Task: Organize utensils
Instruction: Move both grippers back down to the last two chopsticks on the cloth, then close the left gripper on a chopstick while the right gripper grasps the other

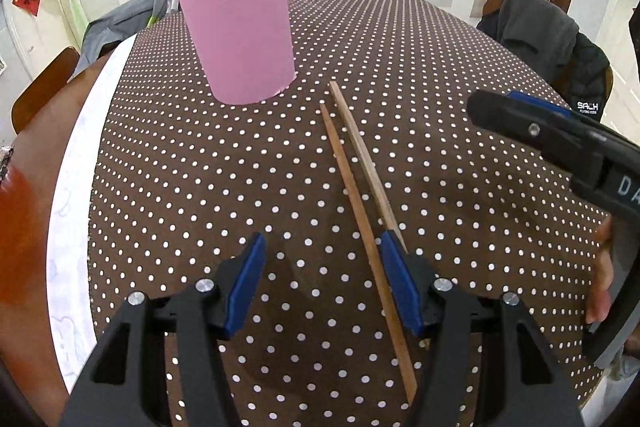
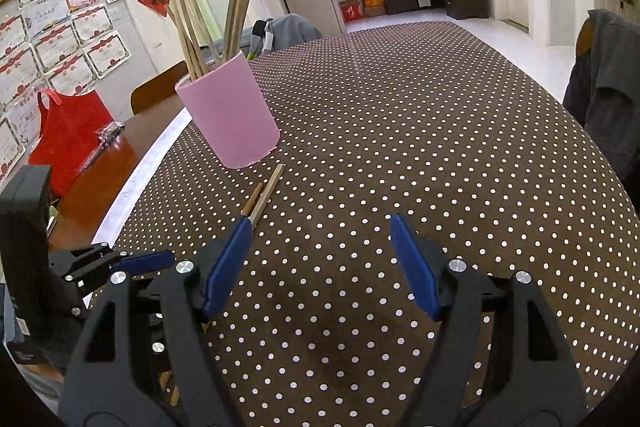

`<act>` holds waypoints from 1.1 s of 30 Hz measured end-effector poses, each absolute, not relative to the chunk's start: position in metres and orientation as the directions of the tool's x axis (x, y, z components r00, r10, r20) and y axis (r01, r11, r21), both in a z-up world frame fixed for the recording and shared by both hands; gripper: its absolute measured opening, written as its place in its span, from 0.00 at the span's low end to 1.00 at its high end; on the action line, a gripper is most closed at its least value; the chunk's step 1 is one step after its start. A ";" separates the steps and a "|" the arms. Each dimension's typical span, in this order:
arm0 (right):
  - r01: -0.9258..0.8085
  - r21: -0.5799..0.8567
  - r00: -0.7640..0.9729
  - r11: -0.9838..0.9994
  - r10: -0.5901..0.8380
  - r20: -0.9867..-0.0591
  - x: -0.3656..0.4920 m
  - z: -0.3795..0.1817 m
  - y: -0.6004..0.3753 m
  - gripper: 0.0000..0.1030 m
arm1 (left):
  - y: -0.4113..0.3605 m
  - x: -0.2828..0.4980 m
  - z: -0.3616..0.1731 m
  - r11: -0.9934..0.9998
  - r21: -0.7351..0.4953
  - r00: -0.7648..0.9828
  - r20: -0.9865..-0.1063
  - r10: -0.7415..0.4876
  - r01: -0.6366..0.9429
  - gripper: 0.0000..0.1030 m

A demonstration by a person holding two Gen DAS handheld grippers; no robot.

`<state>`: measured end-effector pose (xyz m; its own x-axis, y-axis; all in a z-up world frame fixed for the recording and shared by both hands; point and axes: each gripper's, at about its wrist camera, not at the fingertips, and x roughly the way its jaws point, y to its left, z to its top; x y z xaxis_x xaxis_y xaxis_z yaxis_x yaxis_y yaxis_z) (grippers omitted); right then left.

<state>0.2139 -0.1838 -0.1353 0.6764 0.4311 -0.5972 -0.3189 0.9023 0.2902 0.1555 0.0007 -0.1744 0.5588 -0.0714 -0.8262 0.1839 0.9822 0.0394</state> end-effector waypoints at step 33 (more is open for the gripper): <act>-0.437 0.175 0.431 0.882 0.376 -0.820 0.235 -0.143 -0.103 0.69 | 0.051 0.199 -0.149 0.984 -0.107 0.566 -0.806 -0.172 0.145 0.06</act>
<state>0.2347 -0.1031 -0.1433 0.4311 0.3761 -0.8202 -0.4372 0.8822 0.1748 0.1987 0.0512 -0.1494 0.5665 -0.1716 -0.8060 0.1453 0.9836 -0.1073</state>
